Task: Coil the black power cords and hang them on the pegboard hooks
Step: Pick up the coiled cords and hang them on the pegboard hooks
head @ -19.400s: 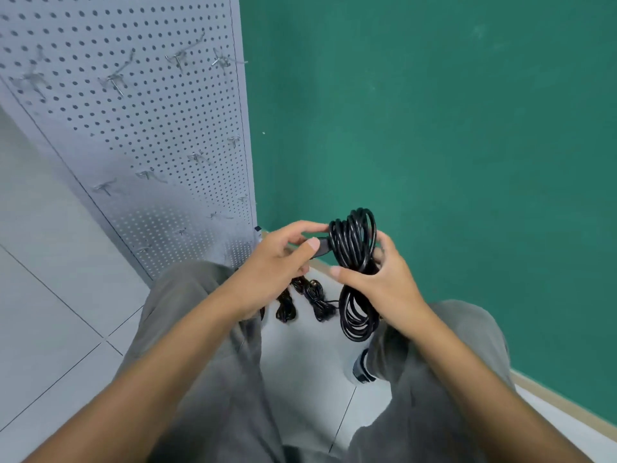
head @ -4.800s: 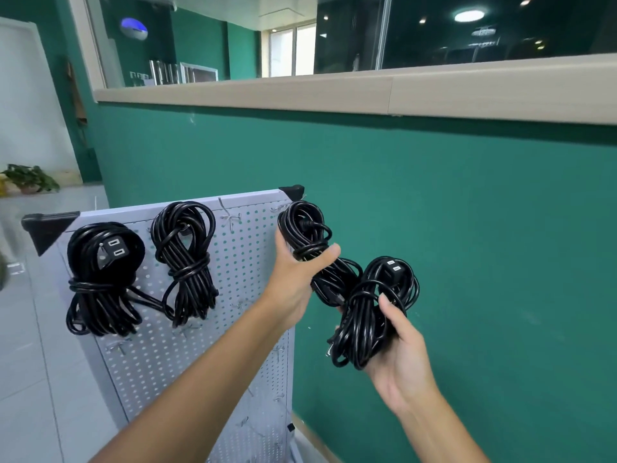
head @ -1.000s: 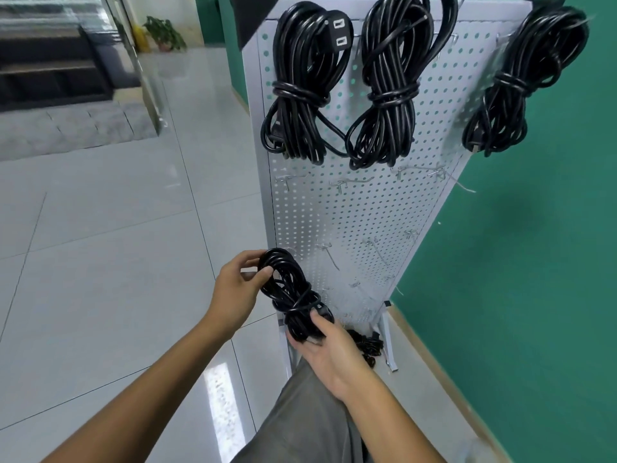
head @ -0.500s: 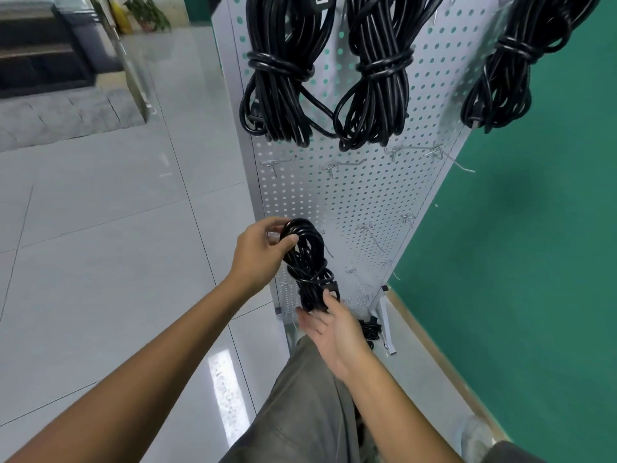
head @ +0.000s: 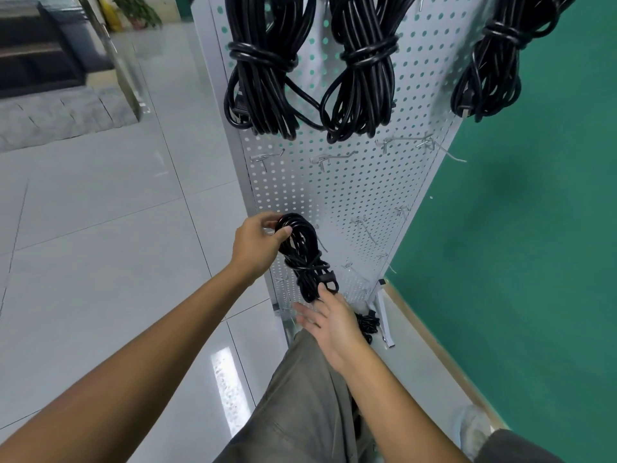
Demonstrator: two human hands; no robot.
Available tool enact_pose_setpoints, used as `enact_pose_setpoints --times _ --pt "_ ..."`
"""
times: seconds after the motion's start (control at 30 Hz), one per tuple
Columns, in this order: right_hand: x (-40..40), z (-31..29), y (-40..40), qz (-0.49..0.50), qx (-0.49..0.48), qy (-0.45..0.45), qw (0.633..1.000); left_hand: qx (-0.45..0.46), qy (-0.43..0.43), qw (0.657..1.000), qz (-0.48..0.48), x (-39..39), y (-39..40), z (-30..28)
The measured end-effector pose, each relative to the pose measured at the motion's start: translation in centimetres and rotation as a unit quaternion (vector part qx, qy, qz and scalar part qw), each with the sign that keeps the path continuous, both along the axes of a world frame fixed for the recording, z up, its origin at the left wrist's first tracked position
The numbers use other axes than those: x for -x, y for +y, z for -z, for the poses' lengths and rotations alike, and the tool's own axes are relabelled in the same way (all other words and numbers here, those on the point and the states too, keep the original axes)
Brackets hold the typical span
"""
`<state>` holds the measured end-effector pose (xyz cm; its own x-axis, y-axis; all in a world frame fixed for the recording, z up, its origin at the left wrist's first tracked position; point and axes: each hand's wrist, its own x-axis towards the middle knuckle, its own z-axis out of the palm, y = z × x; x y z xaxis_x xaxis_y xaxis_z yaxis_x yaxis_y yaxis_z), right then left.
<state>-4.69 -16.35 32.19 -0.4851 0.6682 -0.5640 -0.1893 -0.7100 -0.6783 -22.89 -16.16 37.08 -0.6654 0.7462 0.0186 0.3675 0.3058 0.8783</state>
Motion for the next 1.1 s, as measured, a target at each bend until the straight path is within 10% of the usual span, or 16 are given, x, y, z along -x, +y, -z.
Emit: enact_pose_setpoints --times 0.67,1.1 --pt "-7.3 1.0 3.9 -0.018 -0.107 -0.131 0.985 -0.029 0.119 0.992 -0.003 -1.6 -4.4 2.8" --pt "-14.0 10.7 10.4 -0.034 -0.155 -0.241 0.957 0.068 0.07 0.956 0.275 -12.7 0.9 13.2"
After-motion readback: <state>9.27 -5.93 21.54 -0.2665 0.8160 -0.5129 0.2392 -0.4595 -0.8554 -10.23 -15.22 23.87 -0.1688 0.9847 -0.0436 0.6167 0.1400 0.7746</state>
